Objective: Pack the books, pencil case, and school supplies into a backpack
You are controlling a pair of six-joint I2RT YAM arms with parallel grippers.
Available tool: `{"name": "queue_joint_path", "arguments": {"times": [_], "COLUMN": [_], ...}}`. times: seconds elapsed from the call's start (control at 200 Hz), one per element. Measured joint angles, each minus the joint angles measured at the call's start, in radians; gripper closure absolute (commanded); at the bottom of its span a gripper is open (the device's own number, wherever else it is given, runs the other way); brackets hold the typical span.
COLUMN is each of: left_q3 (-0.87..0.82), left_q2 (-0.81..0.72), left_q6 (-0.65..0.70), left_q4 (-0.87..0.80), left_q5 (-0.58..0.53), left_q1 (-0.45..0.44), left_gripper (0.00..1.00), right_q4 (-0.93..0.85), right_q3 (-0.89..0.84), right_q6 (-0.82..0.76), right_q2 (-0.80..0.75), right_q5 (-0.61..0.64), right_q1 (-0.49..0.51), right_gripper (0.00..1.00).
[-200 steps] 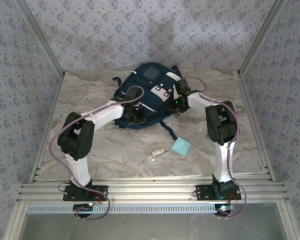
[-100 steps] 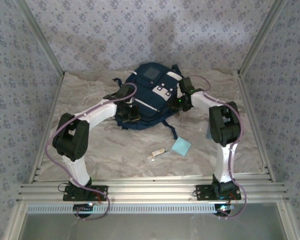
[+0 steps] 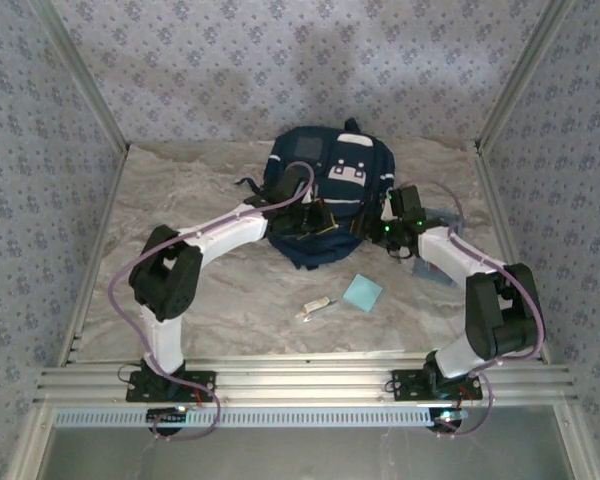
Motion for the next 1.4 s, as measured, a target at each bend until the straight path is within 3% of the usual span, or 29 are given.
{"name": "queue_joint_path", "arguments": {"times": [0.26, 0.505, 0.875, 0.989, 1.184, 1.399], "left_q3": [0.052, 0.052, 0.074, 0.074, 0.074, 0.077], "left_q2": [0.042, 0.06, 0.076, 0.076, 0.077, 0.076], "left_q6": [-0.042, -0.056, -0.063, -0.063, -0.052, 0.049], "left_q4": [0.051, 0.071, 0.084, 0.085, 0.074, 0.034], "left_q5": [0.013, 0.013, 0.028, 0.029, 0.027, 0.039], "left_q1": [-0.028, -0.039, -0.049, -0.051, -0.051, -0.034], "left_gripper": [1.0, 1.0, 1.0, 1.0, 1.0, 1.0], "right_q4": [0.172, 0.275, 0.447, 0.499, 0.558, 0.542], "right_q3": [-0.16, -0.173, -0.172, -0.168, -0.137, -0.109], "right_q6": [0.209, 0.34, 0.521, 0.556, 0.576, 0.517], "right_q2": [-0.095, -0.173, 0.0, 0.042, 0.097, 0.113], "right_q5": [-0.014, 0.046, 0.03, 0.026, -0.008, -0.068], "right_q1": [-0.001, -0.035, -0.031, -0.03, -0.034, -0.058], "right_gripper": [0.36, 0.33, 0.35, 0.47, 1.0, 1.0]}}
